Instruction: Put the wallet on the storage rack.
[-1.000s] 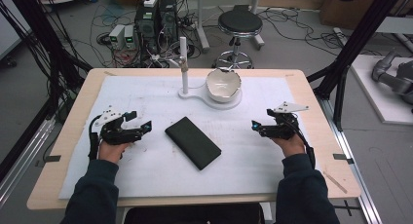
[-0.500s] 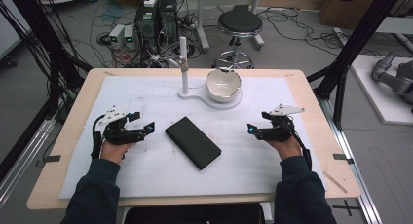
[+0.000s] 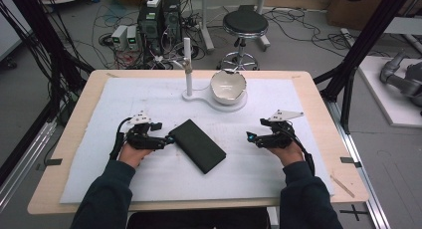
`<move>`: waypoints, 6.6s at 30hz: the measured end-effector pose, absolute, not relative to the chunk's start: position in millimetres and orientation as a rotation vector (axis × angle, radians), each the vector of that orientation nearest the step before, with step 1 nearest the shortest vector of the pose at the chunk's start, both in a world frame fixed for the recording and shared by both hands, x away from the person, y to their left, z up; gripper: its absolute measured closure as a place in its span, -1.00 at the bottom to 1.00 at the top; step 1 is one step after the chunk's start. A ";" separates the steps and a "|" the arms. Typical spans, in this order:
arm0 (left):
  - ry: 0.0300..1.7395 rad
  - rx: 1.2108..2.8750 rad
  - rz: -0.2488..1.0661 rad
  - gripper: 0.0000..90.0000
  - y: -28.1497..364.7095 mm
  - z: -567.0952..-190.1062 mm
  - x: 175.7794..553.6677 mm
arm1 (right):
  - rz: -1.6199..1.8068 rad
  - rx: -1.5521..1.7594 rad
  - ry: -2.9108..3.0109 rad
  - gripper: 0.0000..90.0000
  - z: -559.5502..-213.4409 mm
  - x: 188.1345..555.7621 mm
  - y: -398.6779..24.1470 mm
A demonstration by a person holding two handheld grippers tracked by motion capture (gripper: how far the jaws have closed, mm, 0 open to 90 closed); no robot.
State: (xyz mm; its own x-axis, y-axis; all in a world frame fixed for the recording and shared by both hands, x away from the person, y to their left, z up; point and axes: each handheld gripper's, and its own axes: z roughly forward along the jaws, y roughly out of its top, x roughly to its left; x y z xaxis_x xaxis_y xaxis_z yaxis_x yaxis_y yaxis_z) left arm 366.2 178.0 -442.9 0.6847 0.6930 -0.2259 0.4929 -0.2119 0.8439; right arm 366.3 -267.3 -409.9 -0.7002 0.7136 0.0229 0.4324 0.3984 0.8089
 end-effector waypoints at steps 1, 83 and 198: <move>0.932 1.881 0.229 -0.52 176.9 -444.3 368.7 | 1.207 0.995 2.337 -0.56 -410.1 366.4 -266.6; 0.988 1.526 -0.385 0.11 163.0 -449.7 391.5 | 1.197 0.461 2.719 -0.04 -442.1 349.1 -174.0; 0.781 1.608 0.311 -0.06 215.2 -400.1 358.6 | 1.655 0.715 2.263 0.68 -366.5 401.4 -230.8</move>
